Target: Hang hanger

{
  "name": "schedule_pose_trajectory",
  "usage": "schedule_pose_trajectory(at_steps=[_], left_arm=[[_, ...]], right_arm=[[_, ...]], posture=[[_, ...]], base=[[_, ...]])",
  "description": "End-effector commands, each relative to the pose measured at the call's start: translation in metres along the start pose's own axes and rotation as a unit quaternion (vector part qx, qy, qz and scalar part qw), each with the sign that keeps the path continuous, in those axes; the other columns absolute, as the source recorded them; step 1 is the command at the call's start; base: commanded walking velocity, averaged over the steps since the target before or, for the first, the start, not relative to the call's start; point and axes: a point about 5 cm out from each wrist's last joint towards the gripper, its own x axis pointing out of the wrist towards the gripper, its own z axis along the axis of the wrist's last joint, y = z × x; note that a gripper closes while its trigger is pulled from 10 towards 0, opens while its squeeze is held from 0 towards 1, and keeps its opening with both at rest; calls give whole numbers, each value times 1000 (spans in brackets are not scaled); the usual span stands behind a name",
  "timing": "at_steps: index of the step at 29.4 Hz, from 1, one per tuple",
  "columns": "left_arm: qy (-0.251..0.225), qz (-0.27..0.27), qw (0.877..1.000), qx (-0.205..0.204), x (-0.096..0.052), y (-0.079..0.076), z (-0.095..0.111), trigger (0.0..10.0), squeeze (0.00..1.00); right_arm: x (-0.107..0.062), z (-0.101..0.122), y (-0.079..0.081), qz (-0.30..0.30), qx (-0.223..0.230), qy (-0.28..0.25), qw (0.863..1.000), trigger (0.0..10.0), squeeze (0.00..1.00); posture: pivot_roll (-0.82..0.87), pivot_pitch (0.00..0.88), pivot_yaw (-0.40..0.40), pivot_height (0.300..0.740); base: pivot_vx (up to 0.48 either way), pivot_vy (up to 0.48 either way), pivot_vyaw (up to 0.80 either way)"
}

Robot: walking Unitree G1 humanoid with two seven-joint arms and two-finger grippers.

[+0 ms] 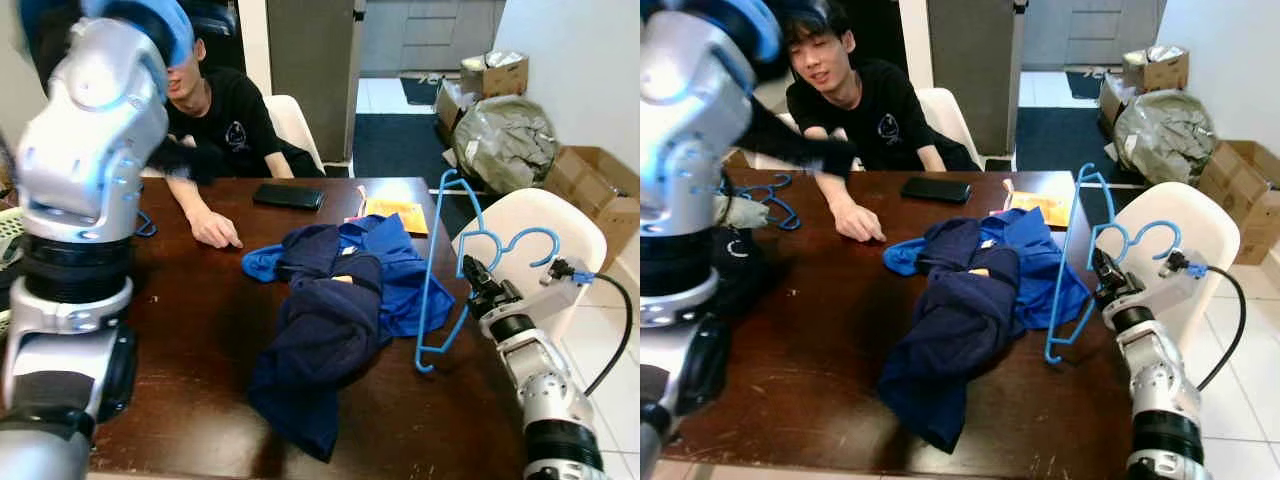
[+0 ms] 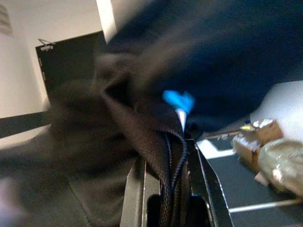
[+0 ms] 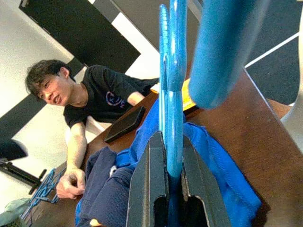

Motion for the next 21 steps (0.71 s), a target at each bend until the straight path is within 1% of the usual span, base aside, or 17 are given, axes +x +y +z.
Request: schedule_pose_trajectory(at_steps=[1,6,7,8,12,16,21], left_arm=[[-22,-3,1000,21,5,2,10,10000,0],[-6,-6,999,35,6,3,0,10000,0],[-2,-5,999,44,6,4,-2,10000,0],[-3,-3,999,54,6,5,-4,10000,0],[-5,-1,998,67,7,6,-6,10000,0],[-5,-1,997,73,7,6,-8,10000,0],[-1,-5,998,70,7,4,-11,10000,0]], right_arm=[[1,-1,0,-2,-1,-4,1000,10000,0],[1,-1,0,-2,-1,-6,1000,10000,0],[1,-1,-1,-2,-1,-5,1000,10000,0],[1,-1,-1,-2,-2,-5,1000,10000,0],[1,-1,-1,-1,-2,-4,1000,10000,0],[1,-1,-1,-1,-3,-3,1000,10000,0],[1,-2,-1,-1,-3,-3,1000,10000,0]], posture=[[-19,0,16,740],[-21,0,12,740],[-21,0,12,740],[-21,0,10,740],[-21,0,7,740],[-21,0,7,740],[-22,0,7,740]], base=[[0,0,0],[0,0,0],[0,0,0],[0,0,0],[0,0,0],[0,0,0],[0,0,0]])
